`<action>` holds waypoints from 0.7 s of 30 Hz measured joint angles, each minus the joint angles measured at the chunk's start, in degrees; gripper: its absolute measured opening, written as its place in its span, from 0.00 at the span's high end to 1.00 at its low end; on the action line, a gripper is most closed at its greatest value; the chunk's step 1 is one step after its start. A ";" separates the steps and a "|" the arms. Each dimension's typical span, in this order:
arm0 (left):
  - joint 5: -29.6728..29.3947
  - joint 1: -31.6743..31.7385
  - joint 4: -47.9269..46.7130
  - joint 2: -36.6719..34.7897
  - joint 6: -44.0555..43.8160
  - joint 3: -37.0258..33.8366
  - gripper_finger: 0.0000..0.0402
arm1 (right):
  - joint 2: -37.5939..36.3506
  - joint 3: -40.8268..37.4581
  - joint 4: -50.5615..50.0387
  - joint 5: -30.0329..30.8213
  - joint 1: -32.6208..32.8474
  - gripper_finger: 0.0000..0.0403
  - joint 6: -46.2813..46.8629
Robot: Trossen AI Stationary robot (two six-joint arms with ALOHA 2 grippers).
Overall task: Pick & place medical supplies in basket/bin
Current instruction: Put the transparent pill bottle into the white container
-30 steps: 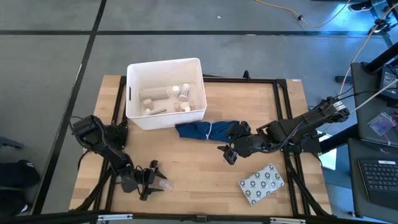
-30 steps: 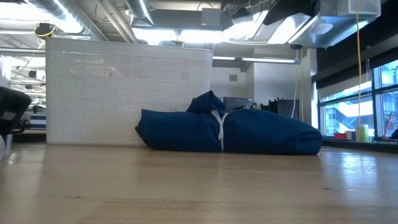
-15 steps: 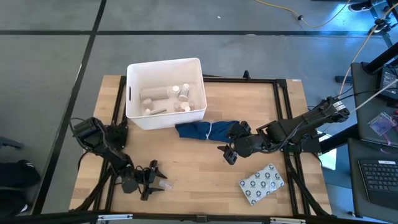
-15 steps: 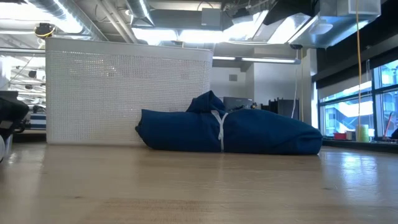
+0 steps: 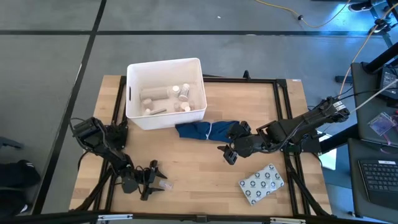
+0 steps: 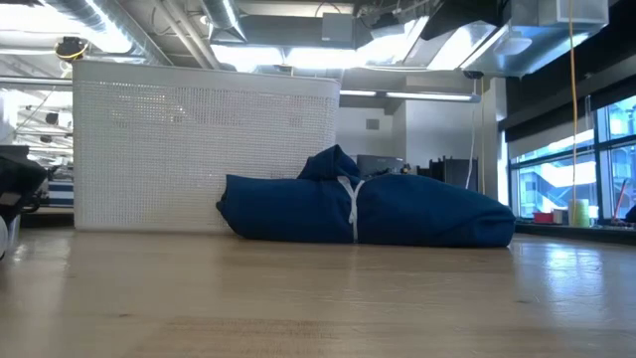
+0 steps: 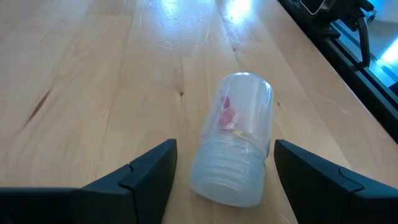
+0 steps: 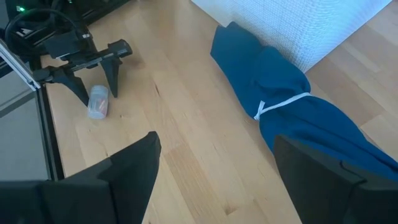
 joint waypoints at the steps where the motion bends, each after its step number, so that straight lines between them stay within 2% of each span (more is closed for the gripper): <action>1: 0.07 0.00 0.00 0.00 0.00 0.00 0.35 | 0.00 0.00 0.00 0.00 0.00 0.23 0.00; 14: 0.08 -1.21 -0.38 0.03 0.07 0.00 0.35 | 0.00 0.00 0.00 0.00 0.00 0.23 0.09; 21: 0.07 -1.38 -0.64 0.04 3.11 -0.06 0.43 | 0.00 0.00 0.00 0.00 -0.02 0.23 0.07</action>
